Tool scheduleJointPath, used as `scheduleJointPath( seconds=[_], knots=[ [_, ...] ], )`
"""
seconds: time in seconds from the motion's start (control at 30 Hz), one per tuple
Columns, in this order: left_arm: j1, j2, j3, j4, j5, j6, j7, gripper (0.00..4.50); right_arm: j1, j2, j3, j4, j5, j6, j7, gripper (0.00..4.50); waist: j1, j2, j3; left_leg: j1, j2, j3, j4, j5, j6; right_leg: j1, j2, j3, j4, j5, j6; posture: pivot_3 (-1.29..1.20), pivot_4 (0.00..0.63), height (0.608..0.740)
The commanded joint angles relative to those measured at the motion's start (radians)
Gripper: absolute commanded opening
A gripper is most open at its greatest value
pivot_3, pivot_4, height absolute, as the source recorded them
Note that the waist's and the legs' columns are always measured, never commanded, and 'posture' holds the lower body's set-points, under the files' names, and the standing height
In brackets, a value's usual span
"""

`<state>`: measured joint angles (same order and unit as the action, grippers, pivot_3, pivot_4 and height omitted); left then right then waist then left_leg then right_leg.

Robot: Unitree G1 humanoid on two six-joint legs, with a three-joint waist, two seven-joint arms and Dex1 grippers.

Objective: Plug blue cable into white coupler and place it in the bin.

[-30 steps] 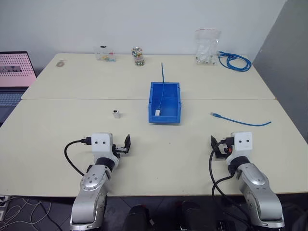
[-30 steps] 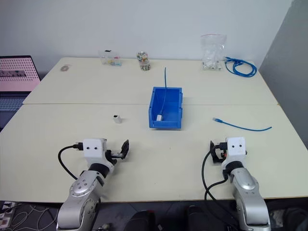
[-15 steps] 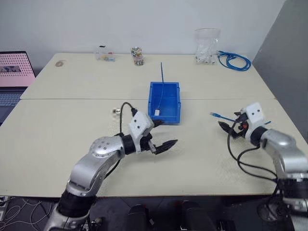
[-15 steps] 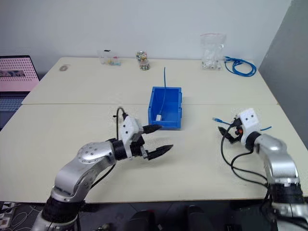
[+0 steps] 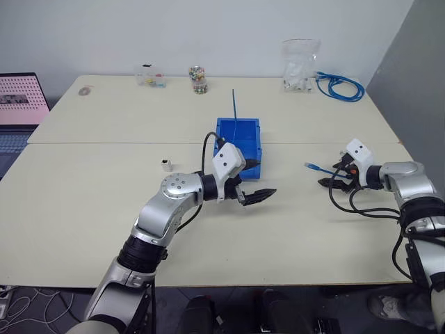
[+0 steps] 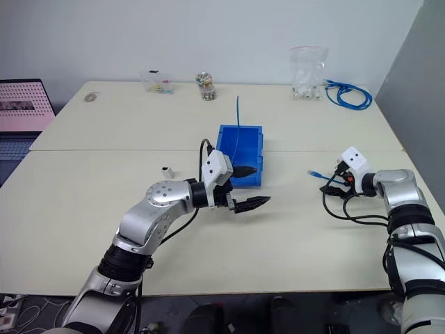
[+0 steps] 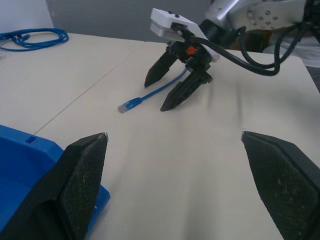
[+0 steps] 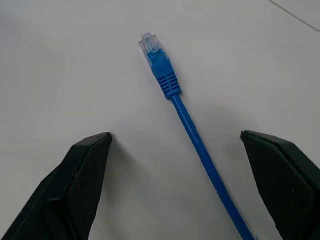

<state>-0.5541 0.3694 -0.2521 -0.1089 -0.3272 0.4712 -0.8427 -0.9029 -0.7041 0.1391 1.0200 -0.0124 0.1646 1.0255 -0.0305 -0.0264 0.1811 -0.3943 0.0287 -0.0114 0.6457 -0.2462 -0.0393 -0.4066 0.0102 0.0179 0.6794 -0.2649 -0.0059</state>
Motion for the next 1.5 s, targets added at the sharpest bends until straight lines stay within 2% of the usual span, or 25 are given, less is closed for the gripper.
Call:
scheduleJointPath(
  seconds=[0.03,0.1,0.2,0.3,0.33,0.37,0.5,0.63,0.97,1.1,1.2,1.27,1.33,1.43,1.5],
  knots=[
    [0.019,0.012,-0.006,-0.064,-0.005,0.018,-0.012,4.5,-0.029,-0.01,0.006,0.129,-0.043,-0.003,0.023,4.21,0.002,0.0,0.0,0.0,0.0,0.0,0.0,0.0,0.0,0.001,0.0,0.0,0.0,0.0,0.0,0.0,0.15,0.74],
    [0.034,0.019,-0.006,-0.081,-0.007,0.034,-0.011,4.5,-0.038,-0.01,0.005,0.154,-0.045,-0.004,0.041,3.98,0.003,0.0,0.0,0.001,0.0,-0.001,0.001,0.0,0.0,0.002,-0.001,-0.001,0.0,0.0,0.001,0.0,0.15,0.74],
    [0.054,0.024,0.001,-0.117,-0.024,0.067,-0.009,4.5,-0.043,-0.011,0.003,0.179,-0.047,-0.011,0.043,3.11,0.004,0.0,0.0,0.001,0.0,-0.001,0.001,0.0,0.0,0.002,-0.002,-0.001,0.0,0.001,0.003,0.0,0.15,0.74],
    [0.06,0.025,0.005,-0.139,-0.03,0.086,-0.006,4.5,-0.05,-0.009,-0.005,0.196,-0.047,-0.01,0.031,2.42,0.004,0.0,0.0,0.001,0.0,-0.001,0.002,0.0,0.0,0.002,-0.003,0.0,0.0,-0.001,0.007,0.0,0.15,0.74],
    [0.058,0.023,0.005,-0.135,-0.02,0.081,0.001,4.5,-0.053,-0.008,-0.009,0.2,-0.048,-0.01,0.022,2.34,0.004,0.0,0.0,0.001,0.0,-0.001,0.002,0.0,0.0,0.002,-0.003,0.0,0.0,-0.001,0.007,0.0,0.15,0.74],
    [0.055,0.019,0.005,-0.13,-0.011,0.077,0.01,4.5,-0.058,-0.006,-0.016,0.206,-0.045,-0.002,0.011,1.92,0.004,0.0,0.0,0.001,0.0,-0.001,0.002,0.0,0.0,0.002,-0.003,-0.001,0.0,-0.001,0.007,0.0,0.15,0.74],
    [0.039,-0.001,0.004,-0.128,-0.021,0.094,0.019,4.5,-0.074,-0.002,-0.04,0.222,-0.041,0.021,-0.017,1.15,0.004,0.0,0.0,0.001,0.0,-0.001,0.002,0.0,0.0,0.002,-0.003,0.0,0.001,-0.001,0.006,0.0,0.15,0.74],
    [0.038,-0.011,-0.003,-0.147,-0.033,0.113,0.015,4.5,-0.075,-0.006,-0.042,0.226,-0.051,0.015,-0.025,0.1,0.004,0.0,0.0,0.001,0.0,-0.001,0.002,0.0,0.0,0.002,-0.003,0.0,0.001,-0.001,0.006,0.0,0.15,0.74],
    [0.046,0.004,0.01,-0.16,-0.05,0.13,-0.008,4.5,-0.074,-0.01,-0.036,0.214,-0.055,0.006,0.021,0.01,0.003,0.0,0.0,0.001,-0.001,-0.001,0.002,0.0,0.0,0.002,-0.003,0.0,0.001,-0.001,0.006,0.0,0.15,0.74],
    [0.09,0.059,0.043,-0.229,-0.088,0.162,-0.033,4.5,-0.09,-0.001,-0.029,0.133,-0.019,0.075,0.201,0.01,0.002,0.0,0.0,0.001,0.0,-0.001,0.001,0.0,0.0,0.002,-0.003,0.0,0.001,-0.001,0.006,0.0,0.15,0.74],
    [0.175,0.138,0.084,-0.327,-0.137,0.188,-0.059,4.5,-0.049,-0.001,-0.007,-0.058,0.045,0.227,0.425,0.01,-0.009,0.001,0.0,0.002,0.0,-0.003,0.001,0.0,0.0,0.001,-0.003,0.002,0.001,0.0,0.005,0.0,0.15,0.74],
    [0.264,0.192,0.115,-0.393,-0.15,0.173,-0.07,4.5,0.008,-0.014,0.022,-0.259,0.125,0.388,0.544,0.01,-0.009,0.002,0.001,0.002,0.001,-0.006,0.0,0.0,0.0,0.001,-0.003,0.001,0.001,0.001,0.002,0.0,0.15,0.74],
    [0.407,0.238,0.166,-0.458,-0.136,0.111,-0.068,4.5,0.072,-0.015,0.075,-0.462,0.211,0.527,0.587,0.01,-0.01,0.003,0.001,0.002,0.002,-0.008,0.0,0.0,0.0,0.0,-0.003,0.001,0.001,0.001,0.001,0.0,0.15,0.74],
    [0.645,0.246,0.272,-0.515,-0.088,-0.033,-0.034,4.5,0.14,0.036,0.145,-0.648,0.257,0.619,0.584,0.01,-0.011,0.004,0.001,0.004,0.004,-0.013,-0.001,0.0,0.0,0.002,-0.003,0.001,0.002,0.0,-0.001,0.0,0.15,0.74],
    [0.834,0.216,0.362,-0.545,-0.063,-0.118,0.002,4.5,0.152,0.117,0.195,-0.693,0.27,0.647,0.548,0.01,-0.011,0.004,0.001,0.004,0.004,-0.013,-0.001,0.0,0.0,0.001,-0.004,0.0,0.001,-0.001,-0.001,0.0,0.15,0.74]
  ],
)
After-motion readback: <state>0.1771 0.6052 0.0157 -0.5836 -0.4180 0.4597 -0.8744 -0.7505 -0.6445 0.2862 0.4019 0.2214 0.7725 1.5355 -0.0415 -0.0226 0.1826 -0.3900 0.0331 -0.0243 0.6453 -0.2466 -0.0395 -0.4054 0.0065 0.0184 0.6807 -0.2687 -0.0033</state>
